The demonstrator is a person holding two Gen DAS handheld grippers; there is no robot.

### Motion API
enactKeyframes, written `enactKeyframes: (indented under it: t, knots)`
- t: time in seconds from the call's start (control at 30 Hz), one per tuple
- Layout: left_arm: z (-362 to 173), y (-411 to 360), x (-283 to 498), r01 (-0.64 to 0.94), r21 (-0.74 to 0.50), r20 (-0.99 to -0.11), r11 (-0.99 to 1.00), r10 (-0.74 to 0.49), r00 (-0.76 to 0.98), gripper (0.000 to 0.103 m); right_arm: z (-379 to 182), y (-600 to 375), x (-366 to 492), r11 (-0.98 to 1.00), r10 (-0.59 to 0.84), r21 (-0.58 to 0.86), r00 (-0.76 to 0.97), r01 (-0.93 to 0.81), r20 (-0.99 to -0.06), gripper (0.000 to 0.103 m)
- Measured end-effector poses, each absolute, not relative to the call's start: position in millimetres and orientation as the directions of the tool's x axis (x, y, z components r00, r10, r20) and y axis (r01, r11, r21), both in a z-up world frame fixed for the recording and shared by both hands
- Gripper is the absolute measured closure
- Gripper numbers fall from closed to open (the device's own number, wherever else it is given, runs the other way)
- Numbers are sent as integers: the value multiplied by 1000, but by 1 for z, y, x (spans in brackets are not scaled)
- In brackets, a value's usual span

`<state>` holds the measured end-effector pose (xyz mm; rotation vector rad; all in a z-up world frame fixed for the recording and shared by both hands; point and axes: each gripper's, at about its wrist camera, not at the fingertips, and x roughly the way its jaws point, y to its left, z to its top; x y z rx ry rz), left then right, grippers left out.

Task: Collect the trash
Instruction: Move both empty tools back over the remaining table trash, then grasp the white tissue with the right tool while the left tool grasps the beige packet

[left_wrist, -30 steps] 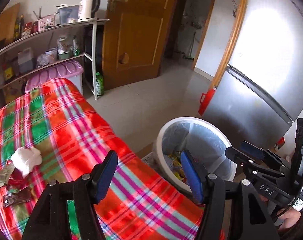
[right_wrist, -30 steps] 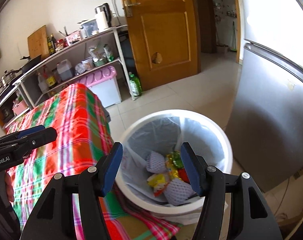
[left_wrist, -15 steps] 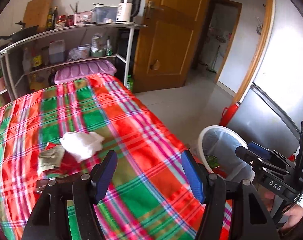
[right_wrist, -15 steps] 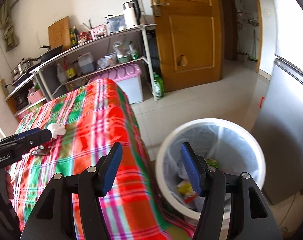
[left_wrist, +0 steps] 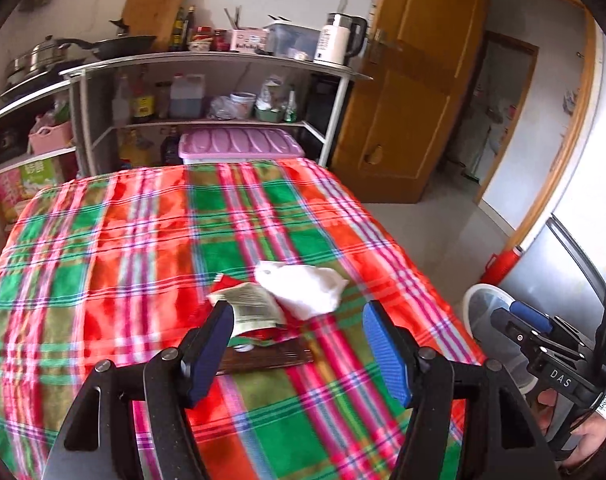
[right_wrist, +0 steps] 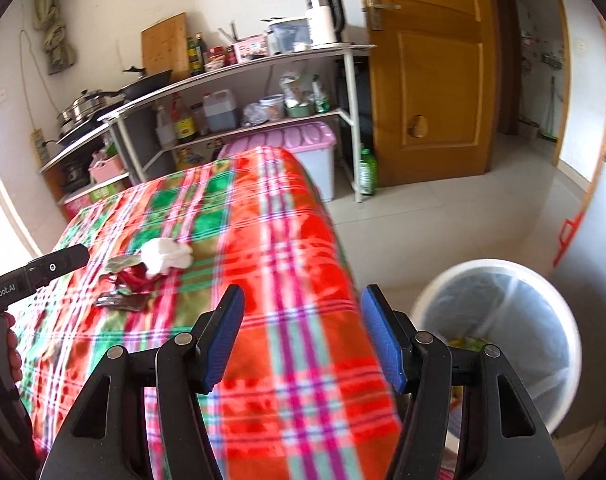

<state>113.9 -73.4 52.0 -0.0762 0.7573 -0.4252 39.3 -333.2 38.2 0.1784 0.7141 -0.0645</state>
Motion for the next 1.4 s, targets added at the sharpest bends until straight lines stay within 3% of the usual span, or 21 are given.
enactKeyframes:
  t: [0.53, 0.93, 1.4]
  knots:
    - [38, 11, 131, 214, -285, -654, 934, -353, 669, 31, 26, -258, 103, 988, 150, 136, 713, -77, -685, 42]
    - [28, 18, 146, 214, -284, -672, 935, -354, 651, 31, 10, -228, 155, 970, 243, 187, 659, -156, -712, 41]
    - [21, -6, 161, 282, -294, -683, 913, -407, 607, 27, -9, -217, 187, 972, 235, 162, 616, -172, -752, 41]
